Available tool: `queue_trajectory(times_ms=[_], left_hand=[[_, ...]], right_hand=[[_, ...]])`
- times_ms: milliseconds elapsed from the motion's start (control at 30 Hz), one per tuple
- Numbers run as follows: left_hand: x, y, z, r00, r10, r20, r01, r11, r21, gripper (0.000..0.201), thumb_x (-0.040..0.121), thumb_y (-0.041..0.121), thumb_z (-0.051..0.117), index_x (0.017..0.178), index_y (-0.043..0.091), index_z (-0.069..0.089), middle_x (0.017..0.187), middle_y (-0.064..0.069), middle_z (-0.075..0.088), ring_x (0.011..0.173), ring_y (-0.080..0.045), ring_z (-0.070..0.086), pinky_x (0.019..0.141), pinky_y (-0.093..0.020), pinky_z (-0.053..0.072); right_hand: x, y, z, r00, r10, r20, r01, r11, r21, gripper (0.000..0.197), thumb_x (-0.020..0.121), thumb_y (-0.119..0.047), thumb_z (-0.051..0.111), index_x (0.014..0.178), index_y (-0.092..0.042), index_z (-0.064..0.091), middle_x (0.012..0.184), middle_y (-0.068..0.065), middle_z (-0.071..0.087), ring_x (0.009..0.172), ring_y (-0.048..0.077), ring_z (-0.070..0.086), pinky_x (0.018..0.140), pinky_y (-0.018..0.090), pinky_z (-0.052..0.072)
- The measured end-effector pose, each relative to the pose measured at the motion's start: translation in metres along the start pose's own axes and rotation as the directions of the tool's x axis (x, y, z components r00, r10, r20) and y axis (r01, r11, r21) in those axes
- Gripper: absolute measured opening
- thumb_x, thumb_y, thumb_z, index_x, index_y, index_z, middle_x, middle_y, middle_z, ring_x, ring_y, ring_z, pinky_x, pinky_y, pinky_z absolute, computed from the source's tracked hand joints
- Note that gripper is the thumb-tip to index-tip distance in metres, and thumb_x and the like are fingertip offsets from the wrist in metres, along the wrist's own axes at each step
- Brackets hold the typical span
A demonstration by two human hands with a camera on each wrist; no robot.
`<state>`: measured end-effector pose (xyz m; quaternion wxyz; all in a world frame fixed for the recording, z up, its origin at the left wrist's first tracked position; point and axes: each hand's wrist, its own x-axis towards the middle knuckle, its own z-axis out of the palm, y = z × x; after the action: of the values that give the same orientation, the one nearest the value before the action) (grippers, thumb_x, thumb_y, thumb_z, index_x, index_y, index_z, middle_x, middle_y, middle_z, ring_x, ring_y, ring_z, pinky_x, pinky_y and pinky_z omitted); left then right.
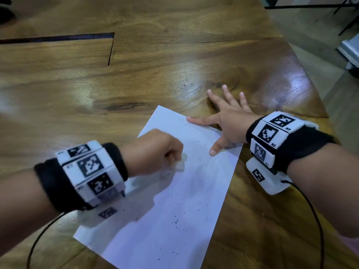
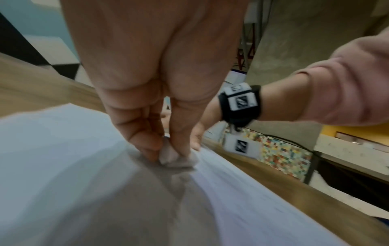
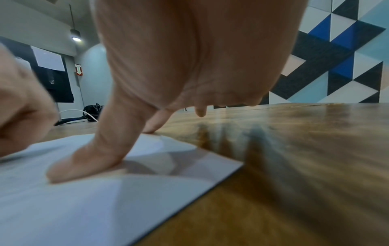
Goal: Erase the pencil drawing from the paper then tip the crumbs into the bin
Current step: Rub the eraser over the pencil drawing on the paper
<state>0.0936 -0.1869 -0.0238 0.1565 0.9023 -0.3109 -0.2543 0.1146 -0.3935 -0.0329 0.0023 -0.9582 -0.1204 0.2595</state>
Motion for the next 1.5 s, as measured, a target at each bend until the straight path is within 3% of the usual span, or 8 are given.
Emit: queue_trajectory(times_ms=[167, 433, 533, 633, 867, 1067, 1267, 1500], left_hand=[[0.039, -0.008, -0.022, 0.956, -0.072, -0.285, 0.069, 0.997, -0.019, 0.011, 0.075, 0.002, 0.061, 0.081, 0.011, 0.064, 0.065, 0.003, 0.057, 0.066, -0.018, 0.054, 0.062, -0.023, 0.04], [-0.029, -0.009, 0.022, 0.994, 0.104, 0.019, -0.103, 0.994, -0.048, 0.019, 0.077, 0.025, 0.055, 0.062, 0.018, 0.046, 0.063, 0.004, 0.05, 0.061, -0.011, 0.043, 0.056, -0.014, 0.031], [0.0, -0.011, 0.0, 0.99, 0.019, -0.143, -0.025, 0.999, -0.041, 0.019, 0.075, 0.008, 0.064, 0.065, 0.023, 0.057, 0.061, 0.01, 0.051, 0.058, -0.002, 0.045, 0.055, -0.016, 0.031], [0.026, -0.014, -0.014, 0.943, -0.116, -0.311, 0.104, 0.993, -0.055, 0.004, 0.076, 0.008, 0.063, 0.08, 0.009, 0.064, 0.071, -0.001, 0.057, 0.069, -0.019, 0.049, 0.059, -0.026, 0.033], [-0.018, -0.001, 0.019, 0.998, 0.03, -0.061, -0.033, 0.998, -0.061, 0.009, 0.078, 0.014, 0.063, 0.07, 0.015, 0.059, 0.067, 0.003, 0.055, 0.064, -0.015, 0.045, 0.056, -0.013, 0.032], [0.006, -0.011, -0.002, 0.946, -0.15, -0.286, 0.128, 0.987, -0.096, 0.007, 0.077, 0.006, 0.061, 0.072, 0.012, 0.06, 0.065, 0.0, 0.057, 0.069, -0.02, 0.048, 0.057, -0.028, 0.032], [-0.021, -0.009, 0.013, 1.0, -0.016, -0.002, 0.016, 0.999, -0.049, 0.019, 0.077, 0.014, 0.064, 0.065, 0.026, 0.055, 0.062, 0.01, 0.053, 0.058, -0.001, 0.044, 0.054, -0.012, 0.031], [0.012, -0.004, 0.002, 0.961, -0.145, -0.236, 0.119, 0.985, -0.121, 0.022, 0.08, 0.008, 0.058, 0.065, 0.023, 0.05, 0.06, 0.004, 0.053, 0.056, -0.01, 0.044, 0.05, -0.011, 0.029]], right_hand=[[0.002, 0.0, 0.001, 1.0, 0.01, 0.016, -0.01, 1.0, -0.002, 0.095, 0.058, -0.063, 0.074, 0.125, -0.075, 0.009, 0.152, -0.001, -0.032, 0.131, 0.027, -0.042, 0.105, 0.054, -0.022], [0.002, 0.0, 0.002, 1.0, 0.006, 0.011, -0.006, 1.0, 0.008, 0.095, 0.057, -0.063, 0.075, 0.125, -0.075, 0.009, 0.152, -0.001, -0.031, 0.132, 0.027, -0.042, 0.105, 0.054, -0.023], [0.002, -0.001, 0.002, 1.0, 0.001, 0.004, -0.001, 1.0, 0.013, 0.095, 0.057, -0.062, 0.075, 0.124, -0.076, 0.009, 0.153, -0.002, -0.031, 0.132, 0.027, -0.042, 0.105, 0.053, -0.023], [0.001, -0.001, 0.002, 1.0, 0.006, 0.009, -0.006, 1.0, 0.021, 0.095, 0.058, -0.061, 0.075, 0.125, -0.075, 0.009, 0.153, -0.002, -0.03, 0.132, 0.026, -0.042, 0.105, 0.053, -0.024], [0.002, 0.0, 0.001, 1.0, 0.003, 0.017, -0.003, 1.0, 0.027, 0.094, 0.058, -0.062, 0.075, 0.124, -0.076, 0.009, 0.153, -0.001, -0.03, 0.132, 0.027, -0.042, 0.106, 0.054, -0.023], [0.002, -0.001, 0.001, 1.0, 0.013, 0.025, -0.013, 1.0, 0.013, 0.094, 0.059, -0.062, 0.074, 0.124, -0.076, 0.007, 0.153, -0.002, -0.03, 0.132, 0.027, -0.042, 0.107, 0.055, -0.022], [0.003, -0.001, 0.002, 1.0, 0.014, 0.026, -0.014, 1.0, 0.002, 0.094, 0.059, -0.064, 0.073, 0.125, -0.075, 0.007, 0.153, -0.002, -0.031, 0.132, 0.027, -0.042, 0.107, 0.056, -0.022], [0.003, 0.0, 0.002, 0.999, 0.014, 0.029, -0.014, 1.0, -0.012, 0.095, 0.059, -0.064, 0.073, 0.125, -0.075, 0.006, 0.153, -0.001, -0.03, 0.132, 0.027, -0.042, 0.106, 0.054, -0.022]])
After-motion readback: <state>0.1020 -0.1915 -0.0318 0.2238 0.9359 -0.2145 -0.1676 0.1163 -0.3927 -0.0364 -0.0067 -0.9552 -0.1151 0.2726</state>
